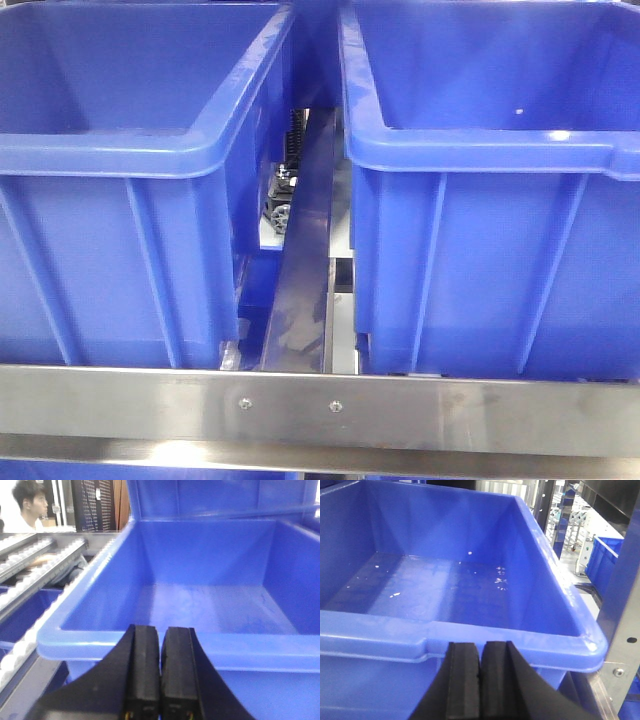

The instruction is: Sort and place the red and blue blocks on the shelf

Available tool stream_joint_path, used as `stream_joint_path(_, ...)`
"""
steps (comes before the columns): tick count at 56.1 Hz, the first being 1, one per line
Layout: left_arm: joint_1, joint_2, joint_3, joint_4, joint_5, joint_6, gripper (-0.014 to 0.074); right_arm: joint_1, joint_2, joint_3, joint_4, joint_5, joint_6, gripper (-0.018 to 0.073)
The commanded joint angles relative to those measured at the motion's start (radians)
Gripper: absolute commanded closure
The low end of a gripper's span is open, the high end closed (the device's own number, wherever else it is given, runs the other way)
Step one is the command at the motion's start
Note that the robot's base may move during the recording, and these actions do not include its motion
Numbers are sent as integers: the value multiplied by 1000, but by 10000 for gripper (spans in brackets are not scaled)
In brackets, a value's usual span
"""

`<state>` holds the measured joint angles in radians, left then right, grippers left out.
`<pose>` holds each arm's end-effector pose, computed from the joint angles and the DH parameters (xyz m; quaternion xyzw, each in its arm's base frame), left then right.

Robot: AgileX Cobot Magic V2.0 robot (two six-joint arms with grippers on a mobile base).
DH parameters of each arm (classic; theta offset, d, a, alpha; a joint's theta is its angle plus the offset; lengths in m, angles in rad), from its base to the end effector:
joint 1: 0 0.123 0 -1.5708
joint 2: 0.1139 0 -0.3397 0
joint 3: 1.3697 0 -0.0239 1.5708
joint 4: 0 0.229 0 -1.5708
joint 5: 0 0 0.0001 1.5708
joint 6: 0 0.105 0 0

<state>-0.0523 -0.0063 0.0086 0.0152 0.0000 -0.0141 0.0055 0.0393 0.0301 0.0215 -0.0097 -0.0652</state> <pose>-0.0069 0.0004 0.2115 0.0181 0.6762 -0.0189 0.7362 -0.0022 0.0000 0.2056 -0.0171 0.6971 -0.0138 0.7166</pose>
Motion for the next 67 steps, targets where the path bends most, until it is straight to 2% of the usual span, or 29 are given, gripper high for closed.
stream_joint_path(1, 3, -17, 28, -15, -62, -4, 517, 1, 9, 0, -12, -93, -8, 503)
stream_joint_path(12, 3, -17, 28, -27, -61, -3, 517, 1, 9, 0, -12, -93, -8, 503)
stream_joint_path(20, 3, -17, 28, -97, -61, 109, 517, 1, 9, 0, -12, -93, -8, 503)
stream_joint_path(67, 3, -17, 28, -90, -82, 109, 517, 1, 9, 0, -12, -93, -8, 503)
